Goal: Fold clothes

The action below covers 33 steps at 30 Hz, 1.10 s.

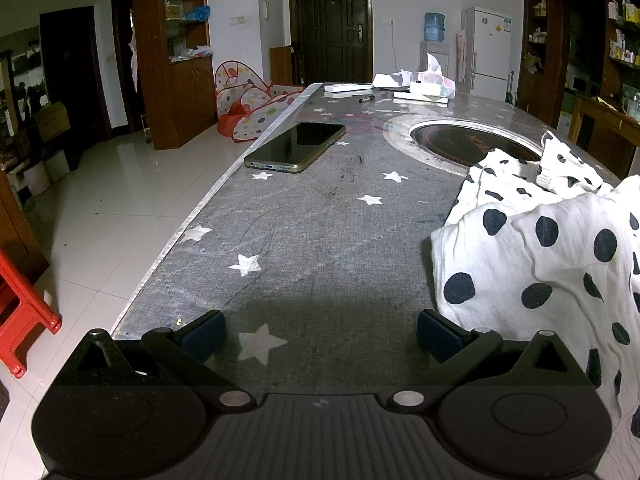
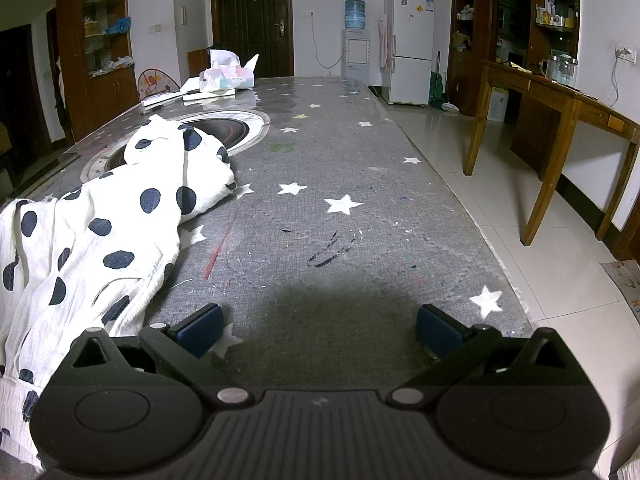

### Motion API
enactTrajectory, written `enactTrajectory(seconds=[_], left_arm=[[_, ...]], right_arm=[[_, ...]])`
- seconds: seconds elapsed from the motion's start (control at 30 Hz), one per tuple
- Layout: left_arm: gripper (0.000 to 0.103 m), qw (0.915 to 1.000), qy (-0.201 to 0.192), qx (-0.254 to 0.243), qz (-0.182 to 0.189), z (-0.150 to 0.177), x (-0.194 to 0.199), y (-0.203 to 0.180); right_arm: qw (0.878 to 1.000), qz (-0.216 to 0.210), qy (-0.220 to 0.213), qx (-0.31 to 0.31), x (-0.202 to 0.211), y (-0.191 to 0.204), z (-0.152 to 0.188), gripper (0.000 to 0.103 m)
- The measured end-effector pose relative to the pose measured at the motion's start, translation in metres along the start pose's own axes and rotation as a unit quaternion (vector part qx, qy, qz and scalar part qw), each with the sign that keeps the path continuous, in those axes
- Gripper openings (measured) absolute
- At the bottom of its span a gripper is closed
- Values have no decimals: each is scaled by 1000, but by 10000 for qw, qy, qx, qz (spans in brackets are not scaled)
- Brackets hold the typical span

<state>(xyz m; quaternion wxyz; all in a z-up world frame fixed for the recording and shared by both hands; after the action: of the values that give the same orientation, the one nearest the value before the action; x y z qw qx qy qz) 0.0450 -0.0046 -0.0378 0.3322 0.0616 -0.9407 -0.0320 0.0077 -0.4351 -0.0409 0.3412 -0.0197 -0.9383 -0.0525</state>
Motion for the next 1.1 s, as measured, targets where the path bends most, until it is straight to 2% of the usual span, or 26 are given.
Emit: enactTrajectory(seconds=[0.4, 0.6, 0.73, 0.87, 1.1], left_arm=[[103, 9998, -38, -167, 88, 1, 8, -6], [103, 9998, -108, -90, 114, 0, 23, -7], [103, 9992, -274, -157, 251, -3, 41, -13], [103, 9983, -382, -180, 410, -6, 56, -19], [103, 9975, -321, -391, 496, -7, 68, -36]], right_arm=[[10000, -70, 13, 26, 7, 3, 4, 103], [9999, -125, 21, 11, 13, 5, 7, 103], [9995, -315, 17, 1, 24, 11, 9, 101], [9983, -572, 33, 48, 36, 21, 9, 95], [9964, -824, 11, 208, 55, 37, 8, 92]])
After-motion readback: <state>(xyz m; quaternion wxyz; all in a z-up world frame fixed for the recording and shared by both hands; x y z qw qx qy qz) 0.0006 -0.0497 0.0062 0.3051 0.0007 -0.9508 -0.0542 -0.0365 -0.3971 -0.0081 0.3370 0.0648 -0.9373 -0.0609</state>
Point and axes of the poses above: each gripper's, at about its wrist camera, not at the fingertips, and x roughly against the way its jaws point, y to its left, z to its underside, the point moved 6 cm from there along -x, roughly the way its jaws point, and after that the axes turned 6 degrees about -z, right-handed, at the moved point
